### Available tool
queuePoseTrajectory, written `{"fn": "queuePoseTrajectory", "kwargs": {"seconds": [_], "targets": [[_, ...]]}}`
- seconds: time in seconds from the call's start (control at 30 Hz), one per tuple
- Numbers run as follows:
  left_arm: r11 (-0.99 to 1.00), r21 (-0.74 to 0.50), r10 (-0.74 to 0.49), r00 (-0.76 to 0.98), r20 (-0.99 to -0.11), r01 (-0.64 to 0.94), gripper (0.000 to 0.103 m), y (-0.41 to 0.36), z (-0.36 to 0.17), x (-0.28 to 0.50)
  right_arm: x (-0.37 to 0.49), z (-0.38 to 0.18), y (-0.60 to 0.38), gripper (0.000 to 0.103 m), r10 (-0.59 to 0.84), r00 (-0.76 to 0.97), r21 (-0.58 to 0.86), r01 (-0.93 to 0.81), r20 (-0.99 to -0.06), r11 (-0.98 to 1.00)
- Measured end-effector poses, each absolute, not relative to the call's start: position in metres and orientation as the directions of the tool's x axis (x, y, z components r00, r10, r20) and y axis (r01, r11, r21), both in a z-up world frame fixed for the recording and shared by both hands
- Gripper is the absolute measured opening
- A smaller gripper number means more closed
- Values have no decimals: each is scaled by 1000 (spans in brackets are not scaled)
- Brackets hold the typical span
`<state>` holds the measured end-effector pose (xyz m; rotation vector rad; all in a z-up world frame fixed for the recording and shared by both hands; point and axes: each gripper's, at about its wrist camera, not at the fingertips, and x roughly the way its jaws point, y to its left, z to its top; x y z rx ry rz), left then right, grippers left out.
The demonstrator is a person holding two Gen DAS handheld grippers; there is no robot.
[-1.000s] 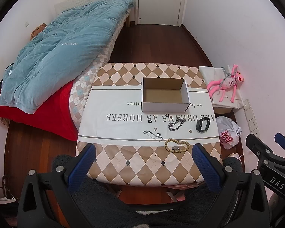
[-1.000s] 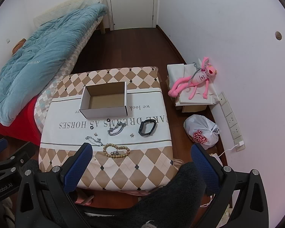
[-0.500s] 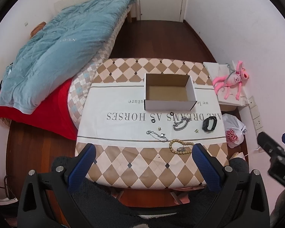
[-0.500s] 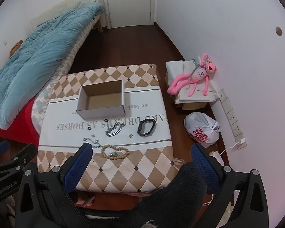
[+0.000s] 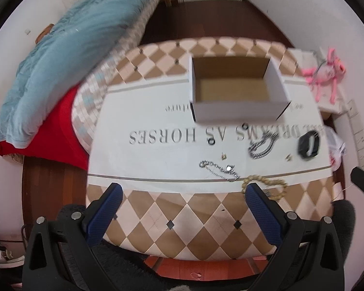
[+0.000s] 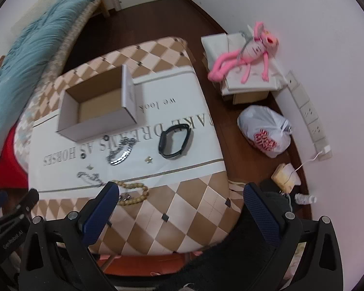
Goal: Organize jewelry
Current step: 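Grasp the black watch band with the right tool while the left tool grasps the wooden bead bracelet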
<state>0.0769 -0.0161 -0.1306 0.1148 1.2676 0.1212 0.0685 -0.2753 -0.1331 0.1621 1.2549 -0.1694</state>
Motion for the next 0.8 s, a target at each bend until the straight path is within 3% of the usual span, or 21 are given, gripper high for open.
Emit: {"fn": "queuePoseTrajectory", "kwargs": {"seconds": [0.1,0.33,0.57,0.8], "targets": [[985,172,168,259,-951,-9,103,-23,-156,83,76,-161,-286,100,-39,274,32,250,-961,968],[984,177,169,169,-971,34,103,-41,-208,97,105,-214,-310,83,-36,224,36,310,-974,950],[988,154,152,119,-981,7,103,-45,-237,104,137,-246,-325,73,-18,209,58,354,-978,933],[985,171,167,118,-979,18,103,-45,-241,106,159,-277,-318,42,45,164,99,337,-985,936]]}}
